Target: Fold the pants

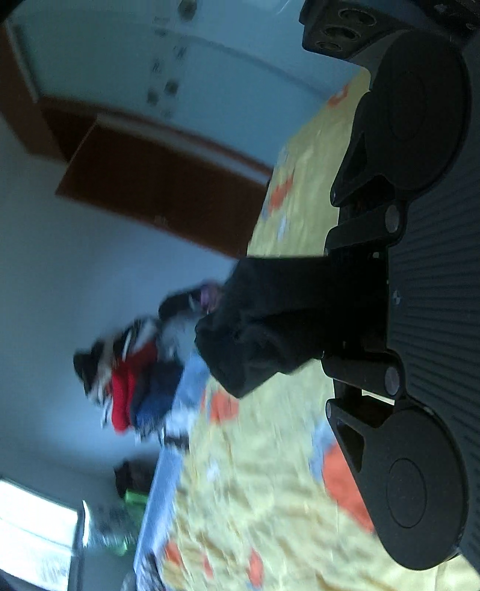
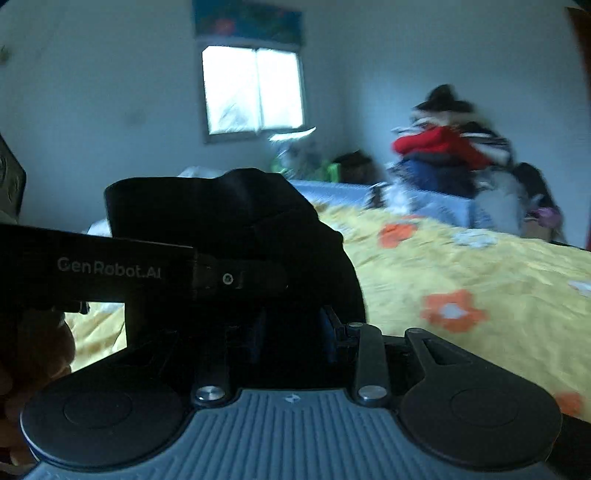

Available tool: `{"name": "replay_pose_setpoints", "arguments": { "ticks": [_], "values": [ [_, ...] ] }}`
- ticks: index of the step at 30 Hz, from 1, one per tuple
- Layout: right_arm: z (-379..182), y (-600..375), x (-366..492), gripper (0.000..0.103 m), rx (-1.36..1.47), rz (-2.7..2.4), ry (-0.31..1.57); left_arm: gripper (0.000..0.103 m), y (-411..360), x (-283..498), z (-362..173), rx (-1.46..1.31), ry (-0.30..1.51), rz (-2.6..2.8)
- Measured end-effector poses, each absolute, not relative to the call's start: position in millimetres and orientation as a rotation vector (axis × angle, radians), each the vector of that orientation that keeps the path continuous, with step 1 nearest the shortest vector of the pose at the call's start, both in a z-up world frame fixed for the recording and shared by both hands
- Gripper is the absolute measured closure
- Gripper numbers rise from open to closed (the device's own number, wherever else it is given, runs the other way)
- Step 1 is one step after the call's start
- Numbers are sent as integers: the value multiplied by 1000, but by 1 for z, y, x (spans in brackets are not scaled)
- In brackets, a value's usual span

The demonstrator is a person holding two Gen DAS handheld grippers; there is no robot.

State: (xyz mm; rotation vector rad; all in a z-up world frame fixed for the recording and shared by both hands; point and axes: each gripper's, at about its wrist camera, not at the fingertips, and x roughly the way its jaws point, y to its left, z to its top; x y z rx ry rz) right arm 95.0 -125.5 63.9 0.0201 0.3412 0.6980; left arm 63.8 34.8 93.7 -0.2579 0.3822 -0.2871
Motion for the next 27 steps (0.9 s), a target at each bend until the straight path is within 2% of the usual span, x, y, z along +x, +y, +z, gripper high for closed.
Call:
{"name": "replay_pose_setpoints", "arguments": {
  "ticks": [6,12,22,23,25,26,27],
  "values": [
    [69,-201,80,71,78,569,340,82,-52,66,92,-168,373,-400],
    [55,-264,74,71,118,472,364,81,-128,72,68,-27,368,-493],
    [20,-322,86,71,131,347,474,78,-194,99,20,18,479,-605],
    [16,-326,85,71,128,338,490,71,-196,100,16,16,496,-626],
    [9,-332,78,71,117,314,525,65,-199,104,8,10,537,-659],
    [7,-336,75,71,112,298,539,57,-200,106,4,-4,565,-675],
    [5,-342,70,71,112,280,551,43,-199,107,2,-23,593,-699]
  ]
}}
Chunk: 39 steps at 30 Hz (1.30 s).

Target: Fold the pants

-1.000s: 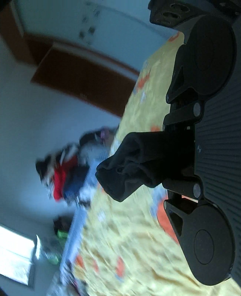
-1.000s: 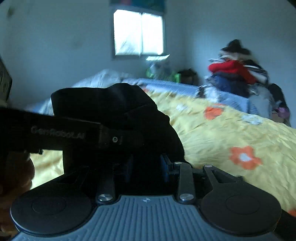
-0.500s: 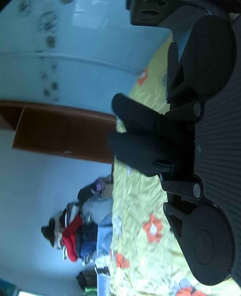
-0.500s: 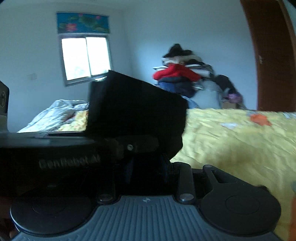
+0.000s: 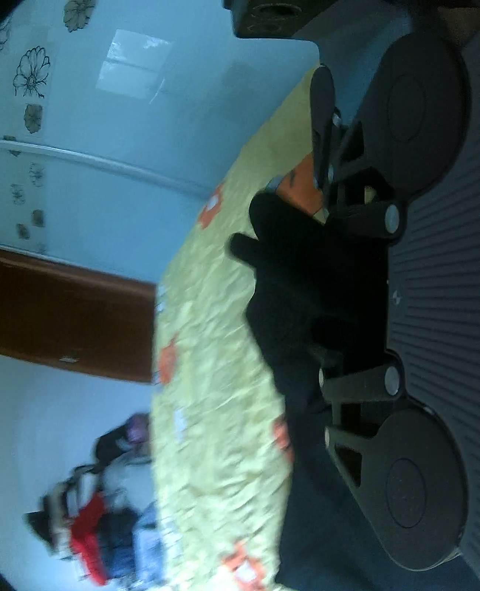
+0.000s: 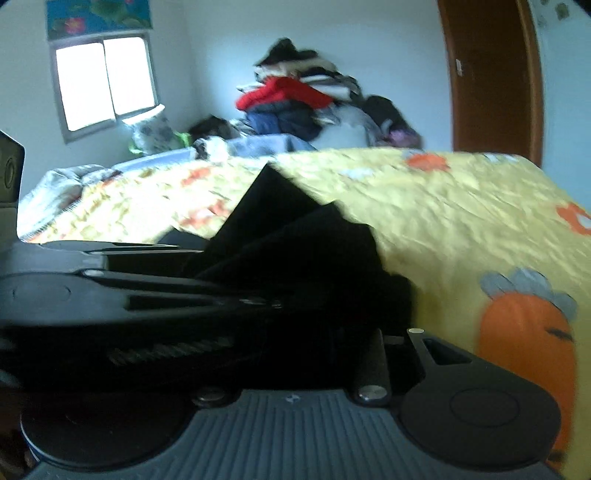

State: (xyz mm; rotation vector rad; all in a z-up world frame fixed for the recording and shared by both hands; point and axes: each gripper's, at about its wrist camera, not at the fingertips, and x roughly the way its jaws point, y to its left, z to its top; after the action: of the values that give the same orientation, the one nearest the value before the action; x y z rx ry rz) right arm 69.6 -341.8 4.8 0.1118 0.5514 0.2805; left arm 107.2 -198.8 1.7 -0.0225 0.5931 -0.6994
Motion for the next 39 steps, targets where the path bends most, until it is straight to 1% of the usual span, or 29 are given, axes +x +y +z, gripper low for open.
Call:
{"name": "replay_pose_setpoints", "arguments": {
  "ticks": [1,2,3,5,7,9,12,14,15,16,20,21,22,24,29,30,31,34,36,37,39],
  "values": [
    [3,-350,64,71,115,258,563,34,-194,108,1,-57,622,-744],
    [0,-360,57,71,121,228,574,24,-194,107,2,-94,646,-788],
    [0,-371,54,71,130,195,581,21,-188,107,2,-141,671,-846],
    [0,-396,48,71,151,100,589,17,-179,101,7,-199,695,-933],
    [4,-419,45,71,185,5,567,16,-166,96,14,-201,693,-976],
    [13,-436,43,71,267,-12,522,15,-152,94,21,-154,654,-905],
    [24,-438,55,70,375,99,480,15,-127,103,29,-54,577,-685],
    [25,-429,72,57,400,179,492,15,-110,117,30,1,549,-543],
    [23,-422,83,43,411,215,508,15,-104,126,29,21,551,-486],
    [21,-416,97,39,415,240,526,15,-97,135,27,43,557,-440],
    [7,-394,141,41,435,309,608,15,-84,162,13,112,573,-327],
    [2,-392,150,51,454,329,628,15,-83,166,11,128,576,-313],
    [-1,-389,156,74,452,334,638,15,-83,171,7,150,586,-295],
    [-1,-385,157,80,379,294,640,15,-83,177,-1,190,603,-264],
    [-9,-381,156,79,285,219,652,12,-82,196,-22,173,670,-227],
    [-9,-380,156,77,284,217,648,14,-78,194,-22,164,659,-225],
    [-5,-379,152,72,284,204,639,14,-75,188,-19,164,641,-221],
    [18,-367,121,66,168,101,537,13,-68,162,-7,174,597,-229],
    [30,-355,99,64,111,151,486,6,-69,148,-7,184,607,-270],
    [32,-348,91,59,102,227,485,6,-71,147,-12,201,631,-291],
    [26,-334,88,54,63,307,541,5,-77,145,-24,247,644,-314]
  ]
}}
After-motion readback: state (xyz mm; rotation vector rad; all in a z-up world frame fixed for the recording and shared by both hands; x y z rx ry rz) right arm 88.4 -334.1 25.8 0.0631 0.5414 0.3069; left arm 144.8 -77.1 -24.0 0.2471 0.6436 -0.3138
